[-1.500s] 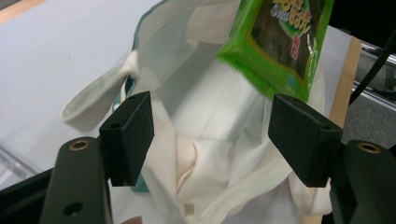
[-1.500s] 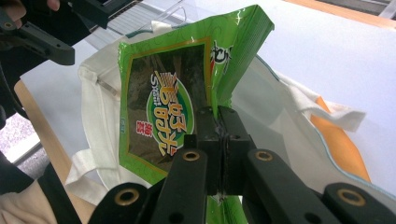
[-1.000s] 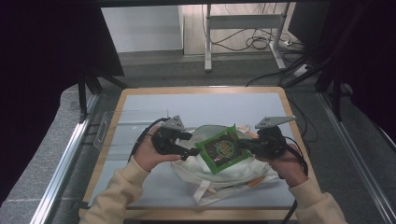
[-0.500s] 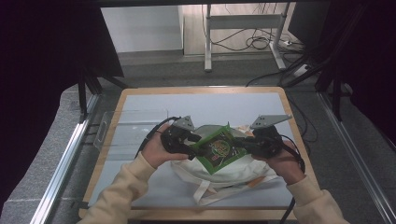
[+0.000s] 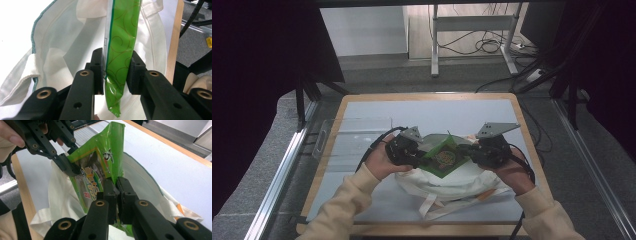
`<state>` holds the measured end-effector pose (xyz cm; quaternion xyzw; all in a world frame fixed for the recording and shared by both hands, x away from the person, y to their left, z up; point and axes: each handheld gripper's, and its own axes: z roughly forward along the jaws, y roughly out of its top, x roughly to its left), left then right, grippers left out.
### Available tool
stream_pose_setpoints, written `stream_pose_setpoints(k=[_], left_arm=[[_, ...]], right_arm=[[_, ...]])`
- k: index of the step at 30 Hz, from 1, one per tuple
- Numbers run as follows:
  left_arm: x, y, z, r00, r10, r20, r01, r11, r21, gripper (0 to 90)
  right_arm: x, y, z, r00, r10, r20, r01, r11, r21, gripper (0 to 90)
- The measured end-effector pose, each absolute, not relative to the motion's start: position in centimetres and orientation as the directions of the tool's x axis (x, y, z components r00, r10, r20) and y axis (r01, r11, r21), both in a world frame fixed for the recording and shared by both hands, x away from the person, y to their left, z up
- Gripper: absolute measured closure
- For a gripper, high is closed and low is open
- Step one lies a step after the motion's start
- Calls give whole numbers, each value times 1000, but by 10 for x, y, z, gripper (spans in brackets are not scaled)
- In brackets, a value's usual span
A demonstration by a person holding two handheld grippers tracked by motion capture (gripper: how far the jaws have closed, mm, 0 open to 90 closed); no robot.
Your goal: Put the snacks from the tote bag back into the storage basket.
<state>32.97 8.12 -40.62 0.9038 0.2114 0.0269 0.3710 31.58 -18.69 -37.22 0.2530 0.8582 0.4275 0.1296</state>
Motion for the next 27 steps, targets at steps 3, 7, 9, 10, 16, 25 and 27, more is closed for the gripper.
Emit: stream_pose_setpoints(k=[3,7,9,10,16,25,27], left_arm=[[329,82,-406,912,396,-108,356,-632,688,723],[327,83,-405,916,384,-115,349,-622,701,726],[326,84,-404,916,386,-111,347,-617,706,727],[326,85,-404,914,389,-116,350,-611,710,727],[324,93,-407,904,405,-140,368,-568,736,727],[316,104,-404,886,446,-126,371,-519,770,726],[314,106,-405,884,451,-126,371,-510,776,726]], right_arm=[[315,-188,-372,-834,552,-5,326,499,803,834],[314,-191,-370,-831,556,12,330,475,816,795],[314,-194,-370,-831,555,26,332,457,825,751],[314,-195,-370,-830,557,34,334,448,830,725],[313,-205,-373,-799,596,82,369,378,849,600],[302,-210,-378,-768,631,110,392,327,860,485],[299,-211,-380,-762,635,125,402,314,860,464]])
